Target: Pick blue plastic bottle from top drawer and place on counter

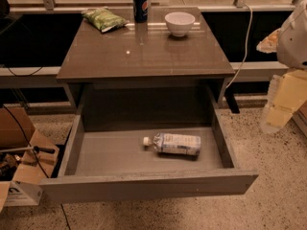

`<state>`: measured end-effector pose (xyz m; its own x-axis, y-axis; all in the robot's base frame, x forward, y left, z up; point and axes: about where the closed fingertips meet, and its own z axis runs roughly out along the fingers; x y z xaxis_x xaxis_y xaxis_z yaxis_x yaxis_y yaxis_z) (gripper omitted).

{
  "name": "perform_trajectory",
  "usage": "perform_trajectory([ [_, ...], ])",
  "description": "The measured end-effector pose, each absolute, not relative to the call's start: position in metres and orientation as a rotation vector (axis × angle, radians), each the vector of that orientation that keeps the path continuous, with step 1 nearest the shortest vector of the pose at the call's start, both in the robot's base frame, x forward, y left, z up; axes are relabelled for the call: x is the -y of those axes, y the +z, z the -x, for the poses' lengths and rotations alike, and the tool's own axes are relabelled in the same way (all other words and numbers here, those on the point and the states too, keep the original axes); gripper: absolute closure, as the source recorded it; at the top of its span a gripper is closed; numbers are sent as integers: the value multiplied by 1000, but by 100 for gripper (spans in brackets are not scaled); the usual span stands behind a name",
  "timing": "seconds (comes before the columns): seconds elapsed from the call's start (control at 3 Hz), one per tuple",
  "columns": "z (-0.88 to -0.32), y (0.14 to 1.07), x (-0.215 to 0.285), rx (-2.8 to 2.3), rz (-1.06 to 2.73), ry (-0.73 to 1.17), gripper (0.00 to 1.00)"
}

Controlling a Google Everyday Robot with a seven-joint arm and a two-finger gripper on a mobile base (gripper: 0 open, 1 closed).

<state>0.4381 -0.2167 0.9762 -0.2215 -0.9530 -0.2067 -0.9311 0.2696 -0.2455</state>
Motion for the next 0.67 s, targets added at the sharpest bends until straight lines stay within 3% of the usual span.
perform_trajectory([
  [0.67,-447,964,211,-2204,1697,-92,0],
])
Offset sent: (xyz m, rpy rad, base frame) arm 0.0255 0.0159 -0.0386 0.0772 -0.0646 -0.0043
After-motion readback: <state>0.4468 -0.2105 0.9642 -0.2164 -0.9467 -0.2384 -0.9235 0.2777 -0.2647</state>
